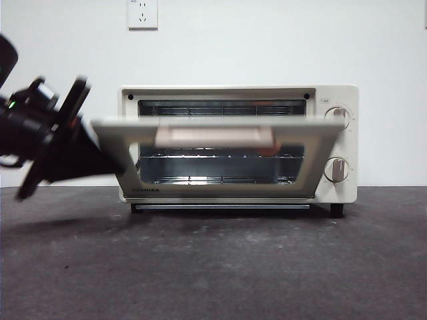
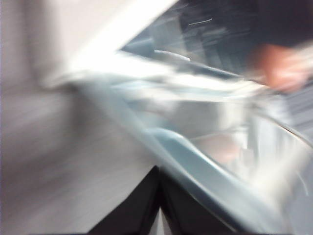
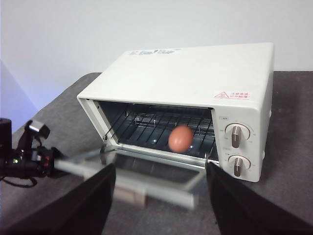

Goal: Eggoven

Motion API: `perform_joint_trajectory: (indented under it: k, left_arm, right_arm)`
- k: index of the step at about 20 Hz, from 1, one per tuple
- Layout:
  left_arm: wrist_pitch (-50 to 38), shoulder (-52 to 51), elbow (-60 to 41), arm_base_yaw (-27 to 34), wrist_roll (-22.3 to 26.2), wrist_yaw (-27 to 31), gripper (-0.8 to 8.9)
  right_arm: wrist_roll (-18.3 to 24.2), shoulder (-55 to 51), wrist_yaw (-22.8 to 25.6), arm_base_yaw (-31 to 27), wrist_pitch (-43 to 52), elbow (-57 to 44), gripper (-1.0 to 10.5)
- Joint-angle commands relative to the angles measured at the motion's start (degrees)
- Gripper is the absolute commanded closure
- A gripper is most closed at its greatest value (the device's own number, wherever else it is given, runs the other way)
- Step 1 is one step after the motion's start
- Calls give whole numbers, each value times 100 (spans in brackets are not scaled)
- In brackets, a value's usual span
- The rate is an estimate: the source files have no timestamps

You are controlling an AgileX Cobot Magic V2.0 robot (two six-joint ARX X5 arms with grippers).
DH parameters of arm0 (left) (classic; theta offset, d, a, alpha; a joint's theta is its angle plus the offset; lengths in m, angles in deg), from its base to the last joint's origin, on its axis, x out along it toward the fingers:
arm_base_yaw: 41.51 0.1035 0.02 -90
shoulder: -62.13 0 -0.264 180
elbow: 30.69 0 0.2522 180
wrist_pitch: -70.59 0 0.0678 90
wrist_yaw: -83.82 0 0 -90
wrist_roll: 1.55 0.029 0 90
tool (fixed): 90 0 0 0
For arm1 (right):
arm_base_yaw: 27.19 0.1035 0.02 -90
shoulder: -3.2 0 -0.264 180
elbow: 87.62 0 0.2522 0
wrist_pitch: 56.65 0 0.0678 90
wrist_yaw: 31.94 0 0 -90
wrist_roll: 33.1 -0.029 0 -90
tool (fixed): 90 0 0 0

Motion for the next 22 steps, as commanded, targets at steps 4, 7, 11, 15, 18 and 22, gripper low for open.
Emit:
perform_joint_trajectory:
  k: [4,7,11,15,18,22]
  left_arm:
    - [-1281,61,236,90,-887,81,807]
    - [-1335,59,345,164,-894,94,807]
    - [-1340,46,365,184,-1084,55,807]
    - [-1276,-109,365,155,-1082,-83,806]
    - [-949,-424,365,105,-997,-87,806]
    - [-57,-1095,365,-2,-448,11,806]
  right_arm:
    - [31,20,24,31,-166,101,649]
    - [31,22,24,31,-245,101,649]
    - [33,22,24,31,-245,101,649]
    - [33,22,22,31,-249,101,649]
    - [33,24,22,31,-321,101,649]
    - [52,33,17,31,-470,98,667]
